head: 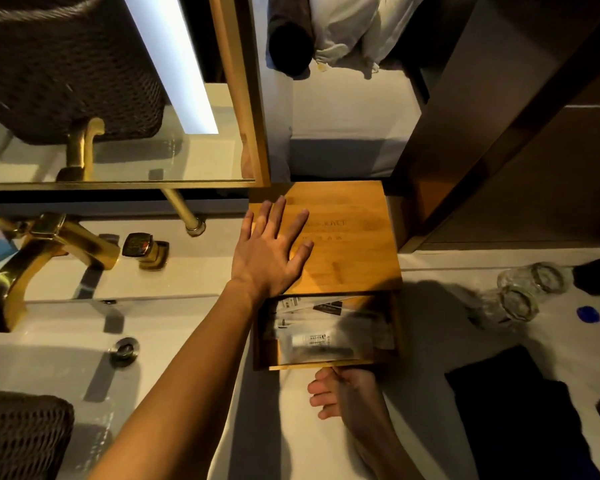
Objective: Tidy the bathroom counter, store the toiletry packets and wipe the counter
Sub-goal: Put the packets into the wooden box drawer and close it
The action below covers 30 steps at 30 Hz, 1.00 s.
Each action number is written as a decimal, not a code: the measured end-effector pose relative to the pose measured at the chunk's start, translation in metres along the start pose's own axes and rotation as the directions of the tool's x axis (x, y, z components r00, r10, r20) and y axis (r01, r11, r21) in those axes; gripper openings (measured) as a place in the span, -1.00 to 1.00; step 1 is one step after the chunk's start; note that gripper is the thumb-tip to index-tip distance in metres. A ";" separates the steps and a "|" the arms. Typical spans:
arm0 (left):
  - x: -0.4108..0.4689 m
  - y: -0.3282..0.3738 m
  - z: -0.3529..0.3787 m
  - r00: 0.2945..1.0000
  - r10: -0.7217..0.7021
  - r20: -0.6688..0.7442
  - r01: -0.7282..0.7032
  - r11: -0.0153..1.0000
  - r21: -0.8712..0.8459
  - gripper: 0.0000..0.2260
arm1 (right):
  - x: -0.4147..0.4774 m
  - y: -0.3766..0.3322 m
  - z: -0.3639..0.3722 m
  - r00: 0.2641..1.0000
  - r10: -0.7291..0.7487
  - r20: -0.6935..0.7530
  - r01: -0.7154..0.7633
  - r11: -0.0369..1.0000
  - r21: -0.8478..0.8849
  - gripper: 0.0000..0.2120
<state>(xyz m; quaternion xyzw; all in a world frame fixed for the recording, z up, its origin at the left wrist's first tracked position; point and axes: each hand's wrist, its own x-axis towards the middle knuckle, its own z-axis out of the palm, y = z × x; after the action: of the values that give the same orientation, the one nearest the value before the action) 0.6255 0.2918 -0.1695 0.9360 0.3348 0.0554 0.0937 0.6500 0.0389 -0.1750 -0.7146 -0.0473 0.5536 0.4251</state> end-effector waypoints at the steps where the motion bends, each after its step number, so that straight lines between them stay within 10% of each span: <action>1: 0.000 0.000 0.000 1.000 0.003 -0.003 -0.003 1.000 -0.003 -0.44 | 0.004 0.001 0.002 1.000 0.010 -0.017 -0.010 1.000 0.020 -0.78; 30: 0.000 0.001 0.003 1.000 -0.005 0.001 0.005 1.000 0.022 -0.44 | 0.047 -0.063 0.010 0.993 -0.044 -0.113 0.044 0.999 -0.005 -0.79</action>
<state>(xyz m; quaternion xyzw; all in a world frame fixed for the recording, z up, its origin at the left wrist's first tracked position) 0.6267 0.2909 -0.1721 0.9361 0.3377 0.0509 0.0840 0.6849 0.1094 -0.1693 -0.7442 -0.0395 0.5025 0.4383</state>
